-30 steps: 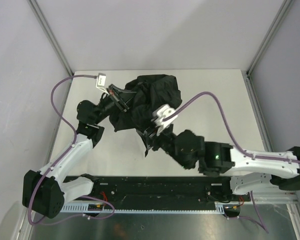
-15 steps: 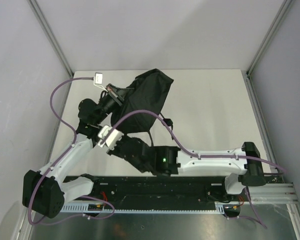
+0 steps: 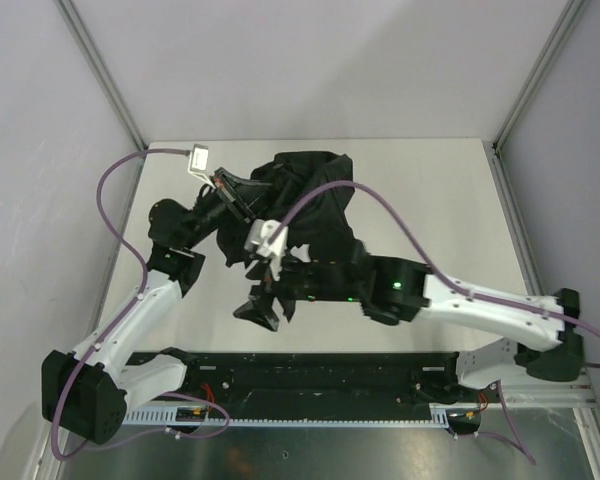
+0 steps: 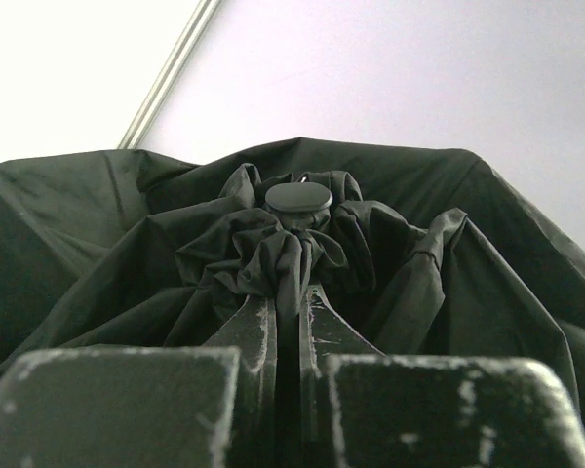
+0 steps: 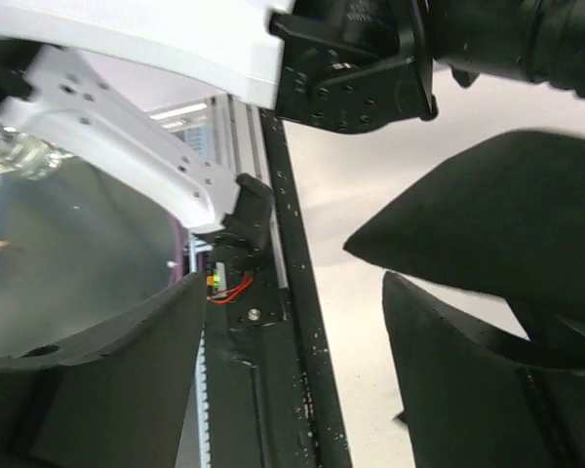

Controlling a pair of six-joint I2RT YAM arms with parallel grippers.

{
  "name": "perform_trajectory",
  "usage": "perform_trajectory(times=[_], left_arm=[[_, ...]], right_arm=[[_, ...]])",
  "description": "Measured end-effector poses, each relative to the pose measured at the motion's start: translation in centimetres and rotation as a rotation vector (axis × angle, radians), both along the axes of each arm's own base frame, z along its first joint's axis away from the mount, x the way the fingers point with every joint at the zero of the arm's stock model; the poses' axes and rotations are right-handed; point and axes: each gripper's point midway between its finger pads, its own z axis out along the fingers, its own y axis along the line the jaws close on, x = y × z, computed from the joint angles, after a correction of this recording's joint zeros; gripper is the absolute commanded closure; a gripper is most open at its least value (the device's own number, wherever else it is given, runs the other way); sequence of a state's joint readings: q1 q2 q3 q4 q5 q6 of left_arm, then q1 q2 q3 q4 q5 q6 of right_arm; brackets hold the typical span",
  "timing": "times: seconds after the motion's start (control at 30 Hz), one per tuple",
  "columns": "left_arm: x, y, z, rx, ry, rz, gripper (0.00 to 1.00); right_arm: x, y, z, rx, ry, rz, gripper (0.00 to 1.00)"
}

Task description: Put away the umbrella

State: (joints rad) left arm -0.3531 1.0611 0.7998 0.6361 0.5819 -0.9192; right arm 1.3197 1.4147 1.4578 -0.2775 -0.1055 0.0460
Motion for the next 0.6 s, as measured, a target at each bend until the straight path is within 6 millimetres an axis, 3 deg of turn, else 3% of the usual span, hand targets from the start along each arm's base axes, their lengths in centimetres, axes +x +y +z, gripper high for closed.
perform_trajectory(times=[0.2,0.4,0.5,0.6], left_arm=[[-0.5,-0.1,-0.3,0.050,-0.061,-0.024,1.00],[-0.3,0.5,-0.5,0.075,-0.085,-0.024,1.00],[-0.3,0.6,-0.6,0.083,-0.094,-0.027,1.00],[-0.5,0.6,-0.6,0.087,-0.098,-0.037,1.00]], right_arm=[[-2.3,-5.0,6.2,0.132,-0.001,0.017,0.22],[-3.3,-9.6,9.4,0.198,-0.011,0.003,0.22],[-3.0,-12.0,10.6,0.229,-0.012,-0.040,0.26],[-0.9,-14.1,11.6,0.272,0.013,-0.178,0.30]])
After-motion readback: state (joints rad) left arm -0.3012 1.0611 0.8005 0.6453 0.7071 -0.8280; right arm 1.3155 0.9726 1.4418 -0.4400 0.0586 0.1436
